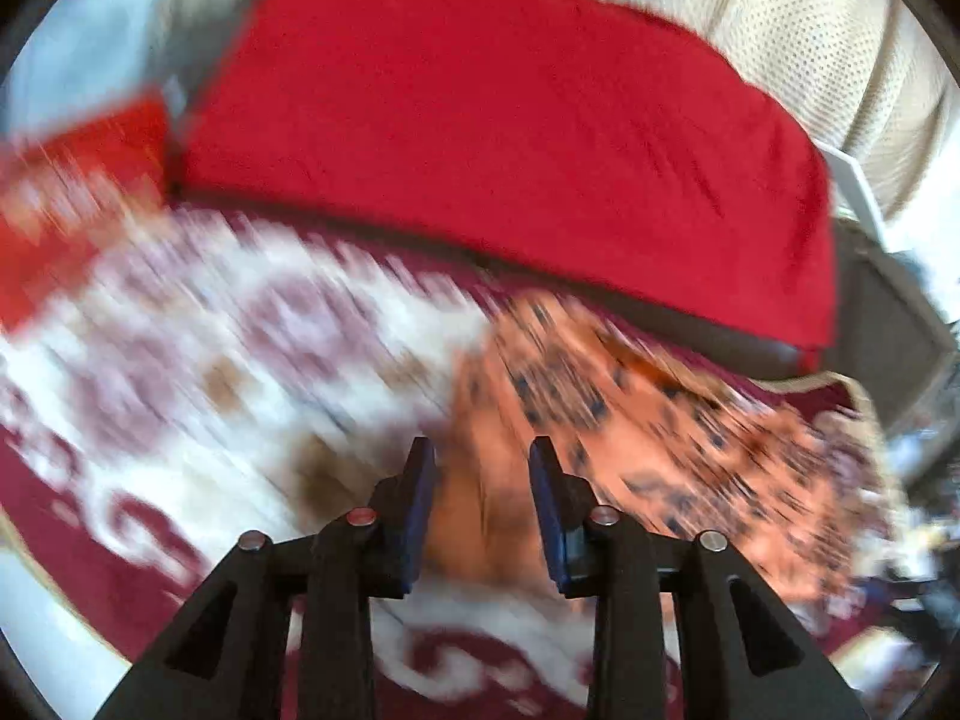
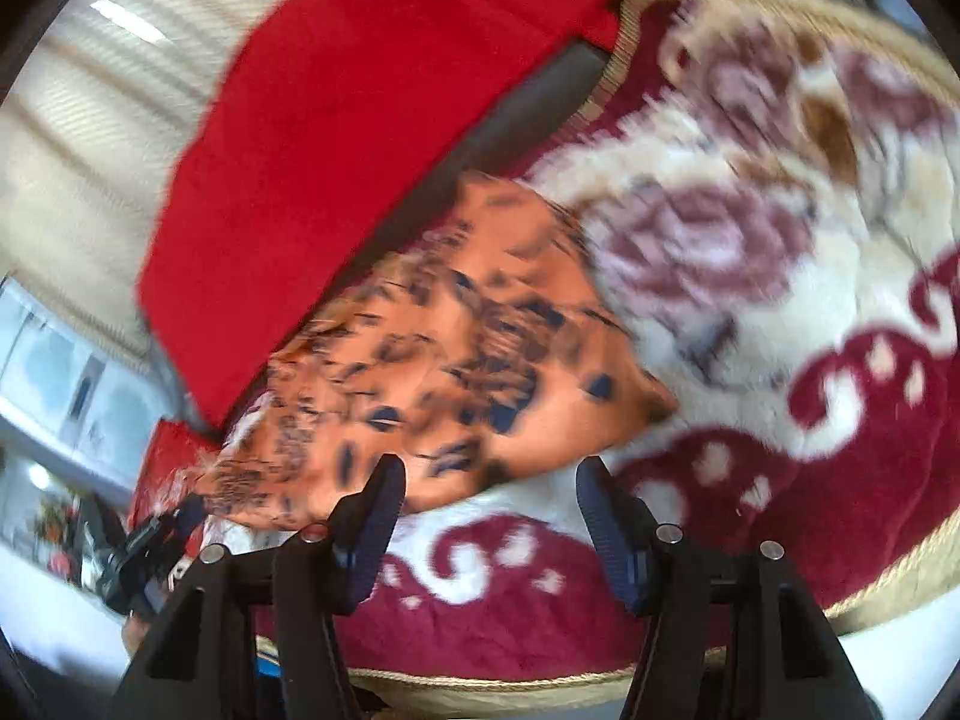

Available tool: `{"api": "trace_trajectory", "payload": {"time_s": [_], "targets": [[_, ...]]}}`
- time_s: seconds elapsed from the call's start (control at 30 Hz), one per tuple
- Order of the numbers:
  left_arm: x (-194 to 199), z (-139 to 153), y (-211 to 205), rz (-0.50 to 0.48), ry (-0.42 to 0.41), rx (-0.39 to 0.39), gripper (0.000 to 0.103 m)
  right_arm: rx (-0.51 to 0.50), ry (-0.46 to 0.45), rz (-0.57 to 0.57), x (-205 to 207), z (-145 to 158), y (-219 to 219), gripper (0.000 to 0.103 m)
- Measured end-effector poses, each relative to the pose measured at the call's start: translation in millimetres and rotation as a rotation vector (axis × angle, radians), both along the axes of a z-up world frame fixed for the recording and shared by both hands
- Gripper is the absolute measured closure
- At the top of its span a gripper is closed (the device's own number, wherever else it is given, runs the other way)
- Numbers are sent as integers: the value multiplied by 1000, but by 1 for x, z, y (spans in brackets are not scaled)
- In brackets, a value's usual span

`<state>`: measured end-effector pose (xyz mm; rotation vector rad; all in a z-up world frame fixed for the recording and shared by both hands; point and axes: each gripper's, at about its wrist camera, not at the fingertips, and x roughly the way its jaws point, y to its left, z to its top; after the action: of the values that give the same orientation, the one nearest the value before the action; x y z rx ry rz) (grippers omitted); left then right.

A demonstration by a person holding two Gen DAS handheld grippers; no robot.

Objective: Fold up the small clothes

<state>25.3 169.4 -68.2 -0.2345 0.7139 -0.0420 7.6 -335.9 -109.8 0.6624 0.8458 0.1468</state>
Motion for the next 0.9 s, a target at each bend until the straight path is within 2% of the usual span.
{"api": "trace_trajectory", "payload": {"time_s": [0.03,0.1,0.17,0.23,0.3,0.4,0.47,0.5,0.57,0.63,0.77,0.9], "targets": [[-1,5,0,13,-28,24,54,14,-51,21,3,7,5,40],[2,6,-1,-10,-53,-8,40,35,-106,56,19,15,17,40],[14,-7,-12,-79,-31,-62,40,54,-108,91,46,15,34,40],[30,-26,-33,-158,24,-73,40,63,-108,123,70,12,49,41],[42,-40,-48,-196,49,-60,40,58,-101,154,96,5,66,43],[64,-62,-70,-242,112,-13,40,28,-52,218,136,-10,91,68],[76,-81,-77,-236,178,32,40,-9,-23,249,165,-19,108,68],[80,-89,-77,-223,191,41,37,-12,-13,263,168,-20,112,68],[81,-90,-73,-211,163,31,34,-16,1,316,193,-28,130,68],[80,-90,-73,-226,147,54,34,-28,34,376,214,-35,154,68],[73,-97,-77,-237,99,100,33,-88,68,353,249,-52,177,68],[63,-102,-85,-276,53,169,33,-153,94,197,289,-77,170,68]]}}
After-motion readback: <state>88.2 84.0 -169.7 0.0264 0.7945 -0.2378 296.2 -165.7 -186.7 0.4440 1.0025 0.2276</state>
